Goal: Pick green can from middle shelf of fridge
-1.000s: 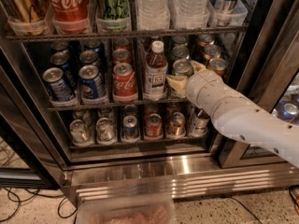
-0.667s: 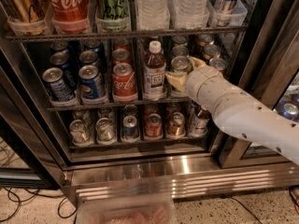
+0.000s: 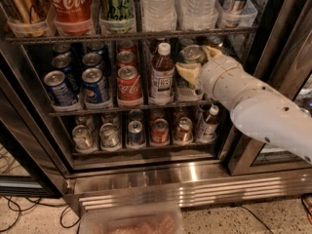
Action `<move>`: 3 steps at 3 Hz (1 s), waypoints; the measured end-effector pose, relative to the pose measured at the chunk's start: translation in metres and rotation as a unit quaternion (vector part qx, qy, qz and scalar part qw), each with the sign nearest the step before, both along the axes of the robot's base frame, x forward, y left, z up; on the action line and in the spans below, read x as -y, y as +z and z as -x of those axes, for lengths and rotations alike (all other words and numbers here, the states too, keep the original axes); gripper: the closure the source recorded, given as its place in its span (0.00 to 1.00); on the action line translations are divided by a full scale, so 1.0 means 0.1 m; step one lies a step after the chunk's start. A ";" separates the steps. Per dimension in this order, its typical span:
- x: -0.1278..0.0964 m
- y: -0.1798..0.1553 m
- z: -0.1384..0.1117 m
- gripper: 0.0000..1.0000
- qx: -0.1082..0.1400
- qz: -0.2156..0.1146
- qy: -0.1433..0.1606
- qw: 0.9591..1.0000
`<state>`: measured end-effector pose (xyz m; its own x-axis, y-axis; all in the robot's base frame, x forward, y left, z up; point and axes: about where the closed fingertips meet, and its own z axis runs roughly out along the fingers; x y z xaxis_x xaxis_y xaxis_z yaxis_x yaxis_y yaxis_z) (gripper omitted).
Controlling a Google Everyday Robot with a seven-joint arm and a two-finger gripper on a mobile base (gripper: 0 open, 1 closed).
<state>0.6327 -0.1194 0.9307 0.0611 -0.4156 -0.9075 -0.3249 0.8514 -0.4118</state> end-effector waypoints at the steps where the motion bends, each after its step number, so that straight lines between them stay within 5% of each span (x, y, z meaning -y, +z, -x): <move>1: 0.04 0.16 0.10 1.00 0.007 -0.001 0.001 1.000; 3: 0.06 0.13 0.38 1.00 -0.024 -0.020 0.024 0.999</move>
Offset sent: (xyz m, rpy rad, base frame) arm -0.0474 -0.0210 0.0278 0.0283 0.0073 0.0404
